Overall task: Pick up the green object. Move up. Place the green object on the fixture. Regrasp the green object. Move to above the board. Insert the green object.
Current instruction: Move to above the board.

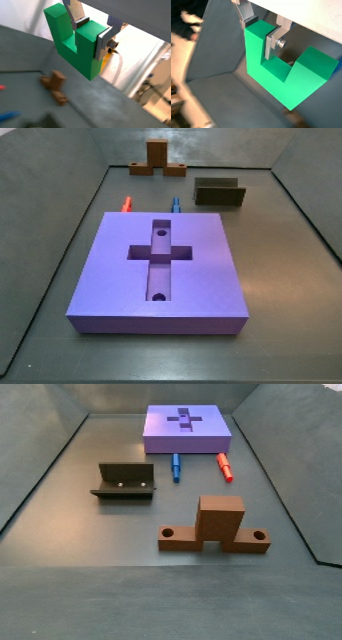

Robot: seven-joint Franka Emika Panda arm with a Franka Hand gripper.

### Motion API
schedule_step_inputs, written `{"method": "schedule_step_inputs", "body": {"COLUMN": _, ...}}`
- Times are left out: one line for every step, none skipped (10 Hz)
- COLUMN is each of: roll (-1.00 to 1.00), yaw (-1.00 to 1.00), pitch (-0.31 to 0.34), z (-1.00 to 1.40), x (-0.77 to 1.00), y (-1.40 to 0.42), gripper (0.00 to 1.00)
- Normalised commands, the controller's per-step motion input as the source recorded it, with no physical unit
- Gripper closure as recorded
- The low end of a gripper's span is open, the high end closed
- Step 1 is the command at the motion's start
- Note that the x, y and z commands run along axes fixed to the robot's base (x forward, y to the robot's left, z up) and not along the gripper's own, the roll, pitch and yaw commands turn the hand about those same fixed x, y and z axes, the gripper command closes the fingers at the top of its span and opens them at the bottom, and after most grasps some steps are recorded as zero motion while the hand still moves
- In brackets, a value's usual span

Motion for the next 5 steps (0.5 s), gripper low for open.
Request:
{"method": "schedule_step_inputs", "body": {"roll": -1.00, "yaw": -0.01, "pitch": 0.010, "z": 0.24, "x": -1.40, "y": -1.38, "gripper": 1.00}}
{"method": "schedule_step_inputs", "body": {"roll": -1.00, "yaw": 0.00, "pitch": 0.003, "z": 0.22, "x": -1.40, "y": -1.36, "gripper": 1.00}}
{"method": "schedule_step_inputs", "body": {"roll": -1.00, "yaw": 0.00, "pitch": -0.004, "z": 0.23, "x": -1.40, "y": -1.34, "gripper": 1.00}}
{"method": "schedule_step_inputs", "body": {"roll": -1.00, "yaw": 0.01, "pitch": -0.004, "z": 0.22, "x": -1.40, "y": -1.33, "gripper": 1.00}}
{"method": "schedule_step_inputs", "body": {"roll": -1.00, "yaw": 0.01, "pitch": -0.011, "z": 0.12, "x": -0.81, "y": -0.74, "gripper": 1.00}}
